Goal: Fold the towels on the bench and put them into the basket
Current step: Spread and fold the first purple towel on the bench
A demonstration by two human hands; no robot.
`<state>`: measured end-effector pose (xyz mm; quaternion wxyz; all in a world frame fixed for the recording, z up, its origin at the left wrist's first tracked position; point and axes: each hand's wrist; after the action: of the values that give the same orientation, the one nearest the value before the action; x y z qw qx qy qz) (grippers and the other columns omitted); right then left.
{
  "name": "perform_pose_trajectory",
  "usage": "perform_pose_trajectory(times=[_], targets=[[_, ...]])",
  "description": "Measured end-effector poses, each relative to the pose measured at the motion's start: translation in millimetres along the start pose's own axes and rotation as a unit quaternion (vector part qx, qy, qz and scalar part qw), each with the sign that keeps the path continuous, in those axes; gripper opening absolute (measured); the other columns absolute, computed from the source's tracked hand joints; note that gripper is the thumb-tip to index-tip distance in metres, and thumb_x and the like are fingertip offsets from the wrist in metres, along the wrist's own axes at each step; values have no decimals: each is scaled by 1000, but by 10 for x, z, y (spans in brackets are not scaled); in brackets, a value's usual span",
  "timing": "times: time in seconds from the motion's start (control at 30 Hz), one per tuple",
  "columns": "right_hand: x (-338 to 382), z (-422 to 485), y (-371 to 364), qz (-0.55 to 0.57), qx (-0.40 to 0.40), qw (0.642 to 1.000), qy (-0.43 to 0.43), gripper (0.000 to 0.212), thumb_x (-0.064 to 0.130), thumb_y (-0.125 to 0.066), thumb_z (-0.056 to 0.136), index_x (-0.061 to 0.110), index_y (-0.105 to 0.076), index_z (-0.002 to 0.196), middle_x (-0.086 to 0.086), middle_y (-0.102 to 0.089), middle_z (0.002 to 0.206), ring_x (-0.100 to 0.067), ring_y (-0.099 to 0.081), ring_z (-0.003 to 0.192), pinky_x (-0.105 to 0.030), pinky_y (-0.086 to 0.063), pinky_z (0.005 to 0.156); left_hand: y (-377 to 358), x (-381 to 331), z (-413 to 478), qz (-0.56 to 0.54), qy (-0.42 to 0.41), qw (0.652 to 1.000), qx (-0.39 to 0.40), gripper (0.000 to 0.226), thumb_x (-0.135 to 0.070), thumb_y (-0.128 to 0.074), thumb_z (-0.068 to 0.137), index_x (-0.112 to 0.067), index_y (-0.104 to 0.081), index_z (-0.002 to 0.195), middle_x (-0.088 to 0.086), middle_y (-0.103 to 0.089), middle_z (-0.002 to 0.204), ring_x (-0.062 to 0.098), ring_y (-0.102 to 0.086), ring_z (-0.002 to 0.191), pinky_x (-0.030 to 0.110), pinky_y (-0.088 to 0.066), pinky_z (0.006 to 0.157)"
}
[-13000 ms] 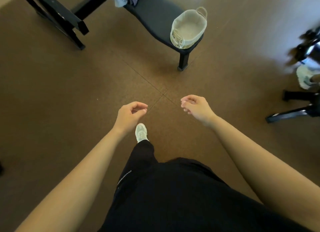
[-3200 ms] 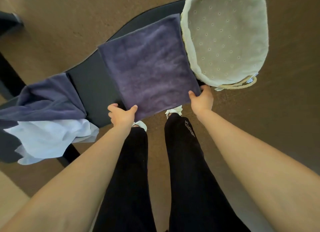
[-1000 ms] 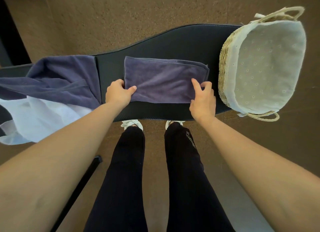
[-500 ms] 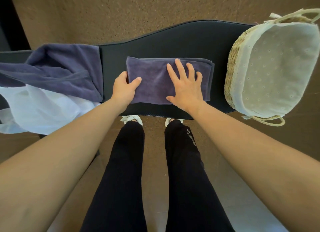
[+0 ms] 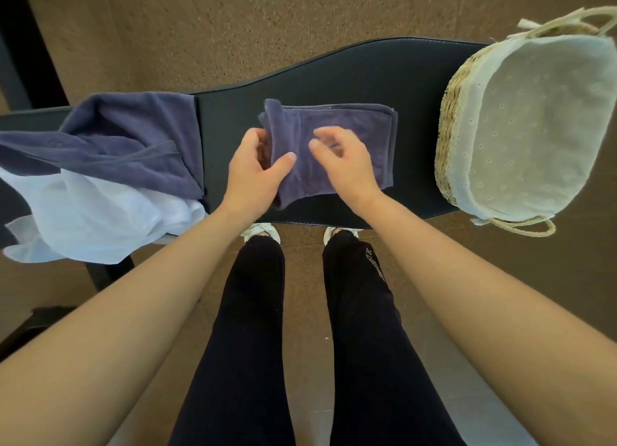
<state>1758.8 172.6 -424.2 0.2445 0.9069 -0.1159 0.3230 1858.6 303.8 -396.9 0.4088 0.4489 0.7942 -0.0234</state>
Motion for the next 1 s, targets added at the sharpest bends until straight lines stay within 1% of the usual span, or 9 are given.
perform_pose_trajectory(times=[0.07, 0.13, 0.23, 0.37, 0.5, 0.67, 0.77, 0.87, 1.0], targets=[[80, -123, 88, 213, 66, 971, -82, 19, 33, -57, 103, 21, -67, 113, -5, -73, 110, -22, -72, 102, -47, -60, 94, -142, -91, -33, 0, -13, 999, 36, 27, -20, -72, 94, -18, -56, 116, -4, -68, 99, 3, -66, 84, 17, -54, 73], [60, -201, 166, 239, 84, 964, -82, 20, 31, -61, 102, 17, -66, 116, -7, -75, 110, -23, -73, 103, -45, -61, 92, -283, -155, -50, -33, -8, 995, 94, 34, -13, -71, 94, -18, -56, 124, 1, -70, 98, 10, -70, 85, 22, -56, 72], [-111, -204, 278, 189, 51, 977, -90, 21, 21, -64, 99, 16, -66, 119, -2, -75, 107, -20, -72, 104, -46, -60, 95, -440, -179, -68, -67, 16, 986, 150, 45, -2, -61, 95, -16, -52, 137, 2, -73, 103, 13, -72, 92, 25, -58, 76], [-329, -140, 474, 96, 9, 993, -67, 22, 11, -55, 102, 17, -64, 121, -2, -70, 111, -19, -68, 104, -48, -61, 91, -531, -89, -5, 120, -96, 986, 60, 44, -9, -68, 90, -20, -58, 131, -3, -61, 113, 12, -59, 101, 29, -56, 86], [-484, -38, 631, 43, -10, 998, -32, 43, 11, -57, 101, 24, -54, 142, 5, -65, 130, -12, -62, 120, -45, -58, 99, -590, 96, 182, 390, -189, 898, 72, 65, -38, -77, 86, -29, -52, 145, 3, -40, 149, 29, -35, 135, 44, -41, 109], [-630, 114, 723, -32, -64, 997, -25, 55, 10, -59, 101, 26, -43, 152, 3, -60, 137, -14, -60, 124, -44, -56, 103, -819, 183, 255, 495, -216, 839, 62, 84, -63, -71, 84, -36, -35, 155, 5, -25, 162, 36, -27, 143, 54, -28, 114], [-678, 143, 728, -182, -117, 976, -14, 79, 14, -70, 94, 25, -27, 160, -8, -48, 138, -21, -56, 120, -35, -54, 101, -959, 206, 266, 514, -193, 834, 47, 93, -64, -74, 79, -38, -30, 157, 7, -21, 164, 38, -25, 145, 54, -28, 113], [-673, 120, 734, -336, -137, 925, 112, 91, 24, -78, 82, 28, -27, 158, -14, -39, 142, -29, -44, 124, -40, -50, 100, -1036, 246, 257, 500, -184, 846, 32, 98, -61, -79, 77, -40, -28, 158, 10, -15, 167, 39, -23, 146, 55, -29, 114], [-630, 164, 696, -408, -12, 907, 100, 95, 45, -81, 80, 38, -25, 157, -10, -12, 164, -36, -23, 144, -49, -39, 112, -1046, 243, 210, 431, -125, 894, 13, 104, -52, -85, 75, -42, -25, 159, 13, 0, 170, 41, -20, 145, 53, -33, 116]])
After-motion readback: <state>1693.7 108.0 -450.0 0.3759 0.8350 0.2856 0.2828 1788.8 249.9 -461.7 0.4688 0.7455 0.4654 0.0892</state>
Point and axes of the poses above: each hand's wrist, its own z-axis towards the middle knuckle, its own y-axis out of the back of the hand, x = y × z
